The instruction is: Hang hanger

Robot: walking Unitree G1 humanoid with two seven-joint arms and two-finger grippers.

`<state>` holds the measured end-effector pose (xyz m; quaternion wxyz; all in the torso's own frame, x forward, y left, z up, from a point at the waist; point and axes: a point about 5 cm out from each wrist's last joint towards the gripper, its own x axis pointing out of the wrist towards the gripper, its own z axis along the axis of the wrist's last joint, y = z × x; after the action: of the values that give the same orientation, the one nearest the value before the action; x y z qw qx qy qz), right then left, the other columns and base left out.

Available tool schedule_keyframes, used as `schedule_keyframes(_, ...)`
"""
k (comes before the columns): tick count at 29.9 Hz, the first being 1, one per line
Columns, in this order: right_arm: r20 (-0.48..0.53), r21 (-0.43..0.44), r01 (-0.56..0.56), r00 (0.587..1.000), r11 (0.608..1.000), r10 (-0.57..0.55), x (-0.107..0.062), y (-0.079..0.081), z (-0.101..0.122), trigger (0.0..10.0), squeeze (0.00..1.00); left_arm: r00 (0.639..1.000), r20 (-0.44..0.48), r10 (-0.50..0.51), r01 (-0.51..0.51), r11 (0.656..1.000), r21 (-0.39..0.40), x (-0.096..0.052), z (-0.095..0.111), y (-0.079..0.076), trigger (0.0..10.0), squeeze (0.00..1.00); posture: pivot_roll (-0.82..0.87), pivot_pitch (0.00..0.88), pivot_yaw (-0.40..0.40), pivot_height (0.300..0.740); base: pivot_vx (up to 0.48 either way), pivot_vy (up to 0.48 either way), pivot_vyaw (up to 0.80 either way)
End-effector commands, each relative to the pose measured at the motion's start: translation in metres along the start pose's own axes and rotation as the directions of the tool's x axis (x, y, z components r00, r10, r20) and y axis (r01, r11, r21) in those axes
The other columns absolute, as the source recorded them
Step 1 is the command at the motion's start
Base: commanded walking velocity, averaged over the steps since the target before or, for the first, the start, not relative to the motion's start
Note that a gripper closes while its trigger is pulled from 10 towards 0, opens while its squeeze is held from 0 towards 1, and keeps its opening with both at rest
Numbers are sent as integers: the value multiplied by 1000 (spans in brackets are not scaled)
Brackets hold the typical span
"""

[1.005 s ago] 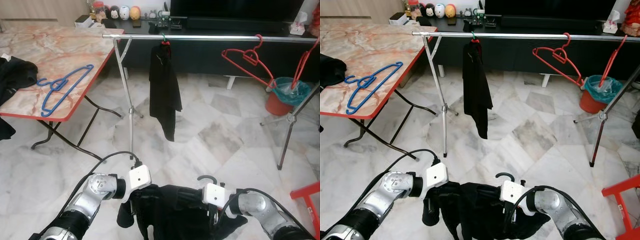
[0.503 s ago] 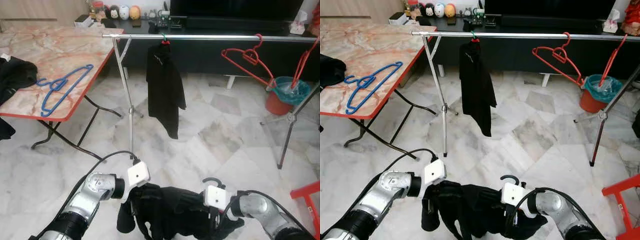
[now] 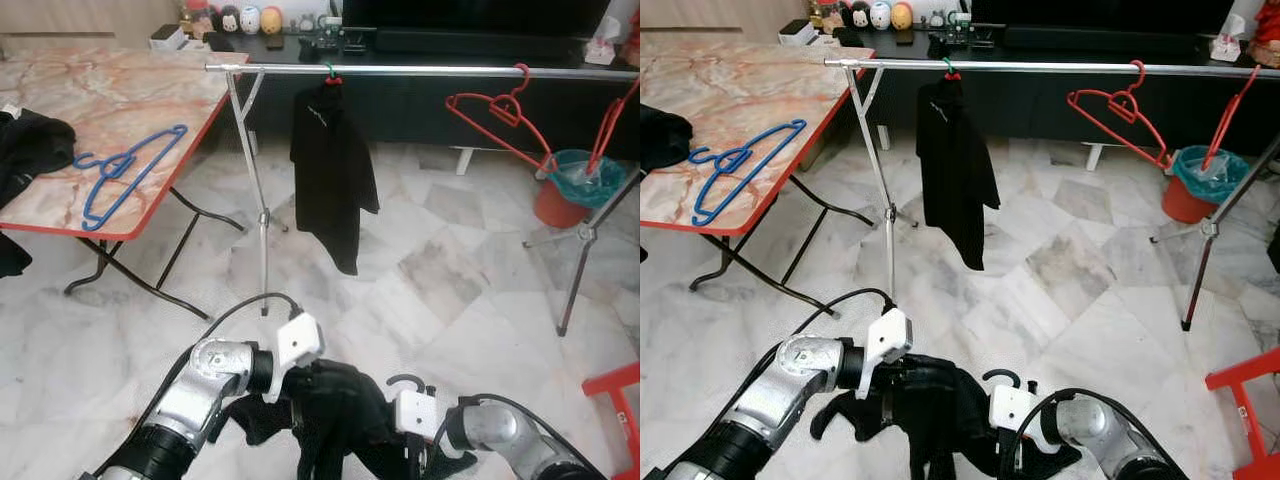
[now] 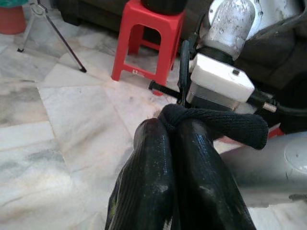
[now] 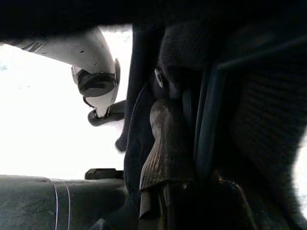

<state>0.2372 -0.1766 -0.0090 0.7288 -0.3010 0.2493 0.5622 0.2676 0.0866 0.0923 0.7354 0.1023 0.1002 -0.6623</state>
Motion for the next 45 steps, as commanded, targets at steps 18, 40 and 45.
schedule_keyframes(18, -122, -4, -27, 992, 1000, 26, -7, 3, -18, 10000, 0, 927, -356, 115, -27, 970, 241, -35, -24, 15, 0, 0, -14, 68, 5, 740, 0, 0, 0)
schedule_keyframes(40, -317, -102, 81, 942, 992, -109, -33, -20, -34, 10000, 0, 927, -364, 89, -41, 990, 137, -64, -32, 12, 0, 0, -13, 67, 4, 740, 0, 0, 0)
schedule_keyframes(45, -305, -88, 87, 946, 992, -110, -35, -18, -35, 10000, 0, 910, -395, 124, -64, 985, 162, -67, -35, 17, 0, 0, -15, 65, 7, 740, 0, 0, 0)
